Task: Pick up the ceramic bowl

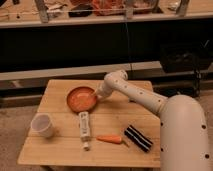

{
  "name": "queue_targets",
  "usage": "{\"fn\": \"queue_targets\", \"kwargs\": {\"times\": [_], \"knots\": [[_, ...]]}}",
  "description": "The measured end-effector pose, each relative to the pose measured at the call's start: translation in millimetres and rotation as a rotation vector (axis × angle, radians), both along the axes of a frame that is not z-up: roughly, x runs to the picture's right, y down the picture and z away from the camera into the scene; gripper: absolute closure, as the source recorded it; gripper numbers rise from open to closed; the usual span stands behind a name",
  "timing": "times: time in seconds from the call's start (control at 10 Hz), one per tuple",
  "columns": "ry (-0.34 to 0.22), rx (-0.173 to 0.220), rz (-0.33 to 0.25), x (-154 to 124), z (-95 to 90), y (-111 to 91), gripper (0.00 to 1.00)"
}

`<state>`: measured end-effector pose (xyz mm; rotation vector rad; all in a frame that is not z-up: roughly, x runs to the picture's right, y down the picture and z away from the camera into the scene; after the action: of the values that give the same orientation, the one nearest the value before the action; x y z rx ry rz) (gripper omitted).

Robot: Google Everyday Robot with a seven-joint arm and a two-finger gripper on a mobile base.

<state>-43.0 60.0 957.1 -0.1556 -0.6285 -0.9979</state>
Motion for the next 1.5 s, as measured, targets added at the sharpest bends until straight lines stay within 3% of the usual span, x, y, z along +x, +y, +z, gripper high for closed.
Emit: {"fn": "queue_targets", "kwargs": {"times": [0.4,0.8,1.1,1.5], "knots": [[0.002,-0.009,-0.035,-4.0,9.1,6.1,0.67],[0.004,-0.016,-0.039,-3.7,11.1,6.2,1.00],[0.002,-0.019,-0.041,-6.1,11.8,5.6,1.00],[-0.012,0.015,-0.038,-3.4,2.9,1.0,1.00]]}}
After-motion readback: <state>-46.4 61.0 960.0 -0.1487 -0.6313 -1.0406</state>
